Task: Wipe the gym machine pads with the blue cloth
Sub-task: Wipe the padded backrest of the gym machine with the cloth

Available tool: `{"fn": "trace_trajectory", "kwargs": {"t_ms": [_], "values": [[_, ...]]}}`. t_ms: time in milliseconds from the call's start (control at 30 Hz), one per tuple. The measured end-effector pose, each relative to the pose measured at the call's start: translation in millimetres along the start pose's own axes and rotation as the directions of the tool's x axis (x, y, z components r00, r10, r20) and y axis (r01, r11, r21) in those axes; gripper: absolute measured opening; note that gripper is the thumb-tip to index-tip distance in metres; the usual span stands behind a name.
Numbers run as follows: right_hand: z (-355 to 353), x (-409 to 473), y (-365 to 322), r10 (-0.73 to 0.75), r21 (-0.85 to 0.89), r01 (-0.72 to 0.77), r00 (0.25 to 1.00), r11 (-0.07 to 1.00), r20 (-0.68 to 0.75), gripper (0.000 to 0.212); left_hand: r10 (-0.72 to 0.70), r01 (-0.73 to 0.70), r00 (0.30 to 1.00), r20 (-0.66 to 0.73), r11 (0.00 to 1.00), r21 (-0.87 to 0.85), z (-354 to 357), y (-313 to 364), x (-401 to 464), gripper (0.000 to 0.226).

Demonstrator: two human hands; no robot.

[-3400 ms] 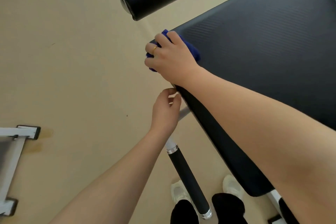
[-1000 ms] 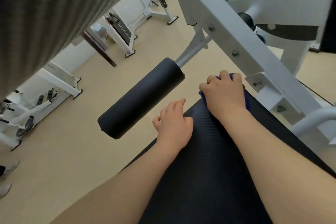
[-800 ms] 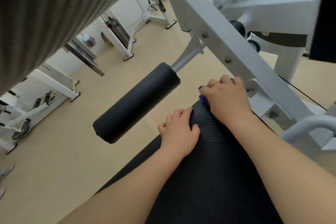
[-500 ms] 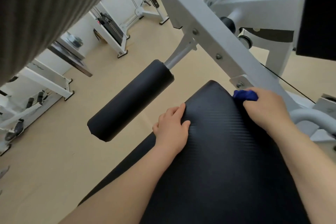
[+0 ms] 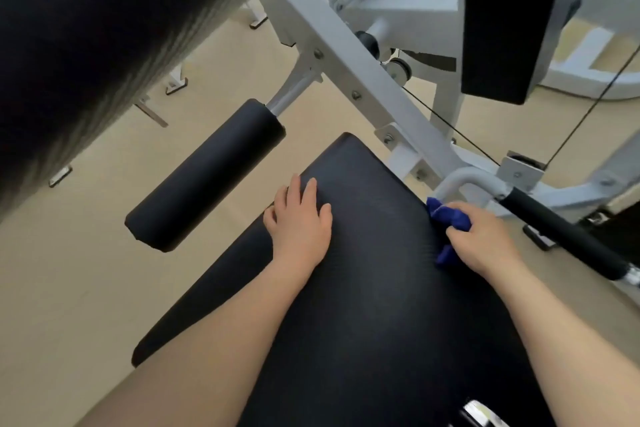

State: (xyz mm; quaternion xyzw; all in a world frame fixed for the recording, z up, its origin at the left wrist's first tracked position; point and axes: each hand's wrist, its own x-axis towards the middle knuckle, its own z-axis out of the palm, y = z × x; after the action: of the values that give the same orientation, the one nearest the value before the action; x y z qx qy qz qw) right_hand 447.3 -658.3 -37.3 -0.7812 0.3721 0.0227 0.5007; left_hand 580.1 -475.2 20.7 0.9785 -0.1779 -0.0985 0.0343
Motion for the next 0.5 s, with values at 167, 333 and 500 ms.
{"fn": "trace_trajectory", "kwargs": {"t_ms": [167,333,500], "values": [[-7.4,-59.0,69.4,0.15,-0.219,-0.177,0.979,0.96,-0.135,0.038,0.166,-0.165,0.983,0.073,0.986,-0.027,12.2,11.3,-60.4,0.051],[25.9,-117.7,87.5,0.239,-0.459,-0.285,0.958,0.842,-0.157,0.063,0.257,-0.241,0.966,0.038,0.94,-0.241,8.4,0.0,-108.0,0.053],[93.3,-179.7,64.5,0.266,-0.324,-0.276,0.961,0.905,-0.075,0.055,0.31,-0.272,0.95,0.05,0.891,-0.363,-3.2,-47.8,-162.1,0.045]]}}
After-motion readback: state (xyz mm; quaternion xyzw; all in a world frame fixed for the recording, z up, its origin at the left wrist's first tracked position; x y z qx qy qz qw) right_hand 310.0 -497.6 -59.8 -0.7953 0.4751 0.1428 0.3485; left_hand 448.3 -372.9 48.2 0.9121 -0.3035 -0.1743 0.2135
